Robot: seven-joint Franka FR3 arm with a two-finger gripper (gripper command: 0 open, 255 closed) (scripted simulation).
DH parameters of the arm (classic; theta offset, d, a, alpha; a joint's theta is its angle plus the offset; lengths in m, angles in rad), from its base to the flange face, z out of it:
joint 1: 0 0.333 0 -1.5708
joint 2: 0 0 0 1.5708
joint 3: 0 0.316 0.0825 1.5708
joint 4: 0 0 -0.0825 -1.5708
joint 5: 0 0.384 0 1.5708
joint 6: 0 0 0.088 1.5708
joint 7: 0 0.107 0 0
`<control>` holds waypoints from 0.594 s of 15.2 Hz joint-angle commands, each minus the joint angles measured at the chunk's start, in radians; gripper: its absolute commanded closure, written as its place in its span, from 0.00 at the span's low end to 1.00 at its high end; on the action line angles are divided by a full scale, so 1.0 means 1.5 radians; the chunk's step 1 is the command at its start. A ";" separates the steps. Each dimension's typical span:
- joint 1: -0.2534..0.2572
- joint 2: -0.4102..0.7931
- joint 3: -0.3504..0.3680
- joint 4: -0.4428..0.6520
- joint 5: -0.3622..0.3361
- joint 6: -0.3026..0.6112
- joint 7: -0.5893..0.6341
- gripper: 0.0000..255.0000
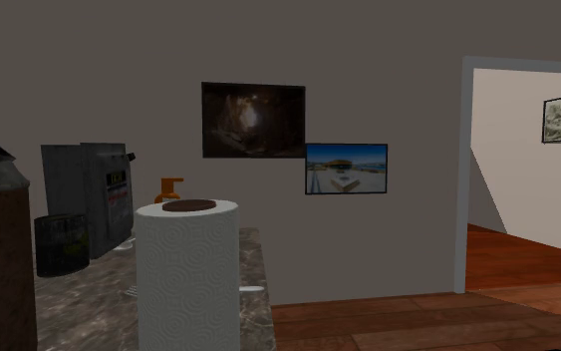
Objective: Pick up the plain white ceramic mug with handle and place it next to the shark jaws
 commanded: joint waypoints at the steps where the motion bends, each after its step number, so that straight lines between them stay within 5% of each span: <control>1: 0.000 0.001 0.000 0.000 -0.001 0.002 0.001 1.00; 5: 0.000 0.001 0.000 0.000 -0.001 0.002 0.001 1.00; 6: 0.000 0.001 0.000 0.000 -0.001 0.002 0.001 0.00; 9: 0.000 0.001 0.000 0.000 -0.001 0.002 0.001 0.00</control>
